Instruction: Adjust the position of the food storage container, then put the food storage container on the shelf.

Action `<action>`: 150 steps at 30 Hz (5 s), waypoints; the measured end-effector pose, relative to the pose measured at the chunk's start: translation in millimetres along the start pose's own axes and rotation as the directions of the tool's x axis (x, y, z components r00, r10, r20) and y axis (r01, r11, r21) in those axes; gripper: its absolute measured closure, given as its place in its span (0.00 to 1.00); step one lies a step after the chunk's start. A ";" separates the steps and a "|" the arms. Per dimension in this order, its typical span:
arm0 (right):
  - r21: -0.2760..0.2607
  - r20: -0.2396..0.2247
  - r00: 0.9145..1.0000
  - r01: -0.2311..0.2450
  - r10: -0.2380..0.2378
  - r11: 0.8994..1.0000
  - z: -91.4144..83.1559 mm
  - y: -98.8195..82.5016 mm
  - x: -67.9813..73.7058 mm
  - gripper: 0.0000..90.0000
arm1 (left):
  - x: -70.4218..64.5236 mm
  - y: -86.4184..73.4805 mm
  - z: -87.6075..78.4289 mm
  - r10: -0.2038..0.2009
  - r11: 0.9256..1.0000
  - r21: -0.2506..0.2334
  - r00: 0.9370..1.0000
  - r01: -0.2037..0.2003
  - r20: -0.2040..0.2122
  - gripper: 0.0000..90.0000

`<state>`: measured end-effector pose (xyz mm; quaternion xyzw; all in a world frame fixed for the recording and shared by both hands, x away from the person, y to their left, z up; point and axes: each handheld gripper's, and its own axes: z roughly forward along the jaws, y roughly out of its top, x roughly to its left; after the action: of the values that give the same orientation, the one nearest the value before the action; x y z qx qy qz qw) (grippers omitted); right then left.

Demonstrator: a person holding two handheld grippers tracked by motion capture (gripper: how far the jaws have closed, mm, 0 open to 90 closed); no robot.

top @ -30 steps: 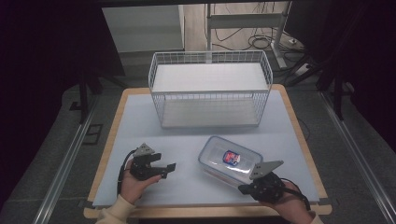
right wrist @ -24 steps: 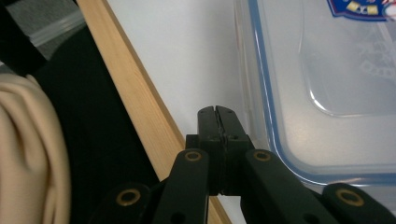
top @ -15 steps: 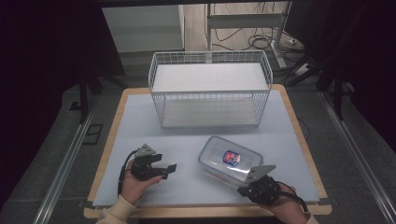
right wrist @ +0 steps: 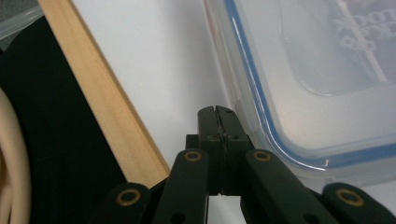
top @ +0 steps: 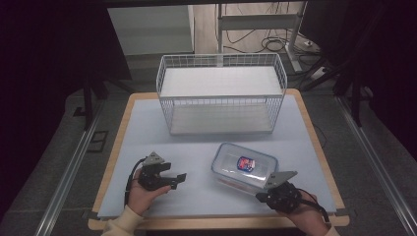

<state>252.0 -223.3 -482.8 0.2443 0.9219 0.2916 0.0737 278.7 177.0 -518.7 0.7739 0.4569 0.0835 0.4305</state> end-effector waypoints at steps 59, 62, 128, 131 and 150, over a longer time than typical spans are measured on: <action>-0.029 0.268 0.923 -0.281 0.278 0.959 -8.0 7.2 -114.3 1.00 | -2.3 1.4 3.5 0.006 1.000 0.006 1.000 -0.006 -0.003 0.23; -0.023 0.269 0.925 -0.273 0.269 0.962 -3.8 9.4 -112.2 1.00 | -1.1 1.6 3.3 0.003 1.000 0.004 1.000 -0.003 -0.002 0.23; -0.231 0.095 0.931 -0.324 0.352 0.918 -10.0 -4.0 -102.7 0.63 | 8.3 11.4 -5.1 -0.140 0.988 -0.060 0.990 0.140 0.018 0.19; -0.253 0.049 0.922 -0.360 0.384 0.898 -11.3 -1.4 -104.0 0.48 | 6.6 15.3 -2.9 -0.175 0.983 -0.053 0.983 0.178 0.057 0.17; -0.247 -0.093 0.912 -0.411 0.401 0.878 9.4 22.4 -100.4 0.24 | 9.1 35.2 37.3 -0.320 0.946 0.029 0.916 0.323 0.243 0.18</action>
<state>351.1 -252.2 -478.3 0.4143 0.8049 0.4240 0.0247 325.7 154.7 -517.9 0.6903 0.5206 -0.0819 0.4958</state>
